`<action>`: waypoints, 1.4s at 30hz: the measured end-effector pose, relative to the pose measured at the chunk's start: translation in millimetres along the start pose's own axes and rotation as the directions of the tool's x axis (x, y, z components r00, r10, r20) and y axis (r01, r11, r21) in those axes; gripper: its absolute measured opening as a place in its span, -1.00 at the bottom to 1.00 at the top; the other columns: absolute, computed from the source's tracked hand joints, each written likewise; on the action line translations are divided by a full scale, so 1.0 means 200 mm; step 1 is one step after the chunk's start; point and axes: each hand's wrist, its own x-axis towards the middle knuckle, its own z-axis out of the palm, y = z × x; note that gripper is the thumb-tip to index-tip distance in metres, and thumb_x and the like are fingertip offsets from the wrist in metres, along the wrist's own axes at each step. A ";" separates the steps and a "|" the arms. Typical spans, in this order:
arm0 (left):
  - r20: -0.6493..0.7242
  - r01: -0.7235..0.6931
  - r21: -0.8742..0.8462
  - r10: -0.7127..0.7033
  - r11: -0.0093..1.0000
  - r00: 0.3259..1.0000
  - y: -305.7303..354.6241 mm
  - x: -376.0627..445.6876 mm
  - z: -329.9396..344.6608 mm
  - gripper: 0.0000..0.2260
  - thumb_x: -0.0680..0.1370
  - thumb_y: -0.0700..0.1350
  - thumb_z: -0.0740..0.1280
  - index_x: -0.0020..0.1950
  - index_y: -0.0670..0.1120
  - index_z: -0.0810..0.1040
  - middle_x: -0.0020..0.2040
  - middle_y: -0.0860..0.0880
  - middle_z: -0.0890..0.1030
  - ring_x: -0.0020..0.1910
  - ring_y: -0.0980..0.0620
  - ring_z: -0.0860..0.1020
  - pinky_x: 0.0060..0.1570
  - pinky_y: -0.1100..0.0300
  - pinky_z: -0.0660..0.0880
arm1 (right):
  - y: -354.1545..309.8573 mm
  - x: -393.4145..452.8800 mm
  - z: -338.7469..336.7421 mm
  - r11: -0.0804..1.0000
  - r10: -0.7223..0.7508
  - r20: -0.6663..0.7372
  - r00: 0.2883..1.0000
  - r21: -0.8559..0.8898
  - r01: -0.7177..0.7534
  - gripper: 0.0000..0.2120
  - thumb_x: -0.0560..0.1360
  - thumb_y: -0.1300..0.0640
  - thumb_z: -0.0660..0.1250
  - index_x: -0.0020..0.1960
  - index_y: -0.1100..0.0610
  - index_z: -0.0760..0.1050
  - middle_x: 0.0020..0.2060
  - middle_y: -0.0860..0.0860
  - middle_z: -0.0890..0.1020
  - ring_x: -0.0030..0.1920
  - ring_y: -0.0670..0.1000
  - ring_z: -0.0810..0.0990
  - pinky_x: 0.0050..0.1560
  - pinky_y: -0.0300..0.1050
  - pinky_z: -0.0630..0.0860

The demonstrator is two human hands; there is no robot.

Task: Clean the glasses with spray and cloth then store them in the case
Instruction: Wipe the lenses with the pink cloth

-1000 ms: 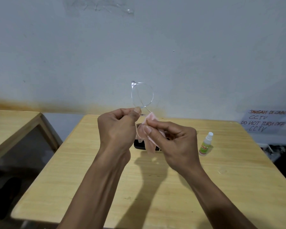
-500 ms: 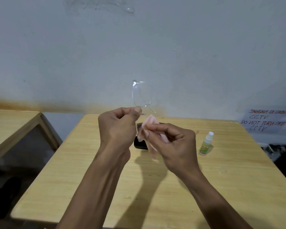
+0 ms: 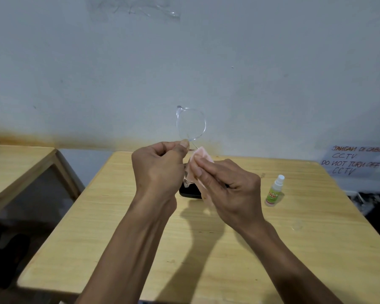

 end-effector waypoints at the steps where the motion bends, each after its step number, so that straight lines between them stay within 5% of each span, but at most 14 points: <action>1: -0.003 -0.001 -0.001 0.001 1.000 1.000 0.00 0.00 0.00 -0.87 0.50 -0.31 0.42 -0.24 -0.22 0.58 -0.30 -0.06 0.61 -0.58 0.28 0.53 -0.58 0.46 0.40 | 0.01 0.00 0.00 0.999 -0.025 0.003 1.000 -0.038 0.025 -0.83 0.52 0.20 0.47 0.11 0.14 0.70 -0.30 0.06 0.71 -0.37 0.14 0.55 -0.30 0.02 0.52; 8: -0.018 -0.005 0.014 0.006 1.000 1.000 0.00 0.02 0.00 -0.83 0.48 -0.27 0.46 -0.30 -0.18 0.58 -0.30 -0.07 0.61 -0.54 0.30 0.53 -0.55 0.48 0.40 | 0.03 0.01 -0.01 0.976 -0.107 0.031 0.994 -0.190 0.111 -0.80 0.54 0.18 0.46 0.15 0.13 0.69 -0.40 0.09 0.60 -0.39 0.11 0.45 -0.35 0.00 0.47; 14: -0.007 0.017 -0.023 -0.017 1.000 1.000 -0.01 -0.01 0.02 -0.79 0.49 -0.30 0.44 -0.35 -0.18 0.57 -0.48 0.02 0.59 -0.56 0.21 0.52 -0.54 0.42 0.44 | -0.01 0.03 0.02 0.997 -0.014 -0.015 1.000 -0.080 0.013 -0.77 0.50 0.22 0.49 0.15 0.14 0.68 -0.30 0.04 0.66 -0.33 -0.03 0.57 -0.31 -0.15 0.52; 20: -0.028 0.016 -0.024 -0.017 1.000 0.999 0.01 0.01 0.00 -0.85 0.49 -0.30 0.44 -0.28 -0.20 0.58 -0.24 -0.08 0.62 -0.51 0.31 0.56 -0.56 0.49 0.40 | -0.07 0.01 -0.01 0.962 0.160 0.031 0.987 0.221 -0.163 -0.76 0.50 0.24 0.48 0.15 0.10 0.65 -0.19 -0.02 0.76 -0.24 -0.02 0.70 -0.18 -0.23 0.59; 26: -0.014 0.010 -0.016 -0.011 1.000 1.000 0.01 -0.01 0.03 -0.86 0.50 -0.32 0.42 -0.27 -0.20 0.60 -0.36 0.00 0.61 -0.55 0.29 0.54 -0.53 0.46 0.42 | -0.09 0.05 -0.01 0.860 0.347 0.070 0.935 0.375 -0.347 -0.77 0.45 0.36 0.49 0.05 0.12 0.69 -0.14 -0.14 0.76 -0.09 -0.17 0.73 -0.04 -0.31 0.58; 31: 0.001 0.026 -0.019 -0.026 0.999 1.000 0.00 -0.01 0.02 -0.86 0.49 -0.33 0.41 -0.27 -0.22 0.59 -0.52 0.08 0.58 -0.58 0.27 0.52 -0.56 0.45 0.41 | -0.11 0.06 -0.02 0.818 0.398 0.109 0.911 0.407 -0.406 -0.79 0.45 0.38 0.49 -0.01 0.11 0.69 -0.20 -0.18 0.76 -0.12 -0.19 0.73 -0.07 -0.34 0.57; 42: 0.003 0.009 0.016 -0.009 1.000 1.000 -0.01 0.01 0.00 -0.86 0.48 -0.29 0.45 -0.28 -0.23 0.59 -0.40 -0.07 0.59 -0.53 0.17 0.55 -0.51 0.41 0.46 | -0.13 0.08 -0.03 0.756 0.470 0.140 0.871 0.445 -0.480 -0.80 0.43 0.32 0.53 -0.07 0.04 0.71 -0.20 -0.10 0.77 -0.15 -0.17 0.73 -0.22 -0.35 0.59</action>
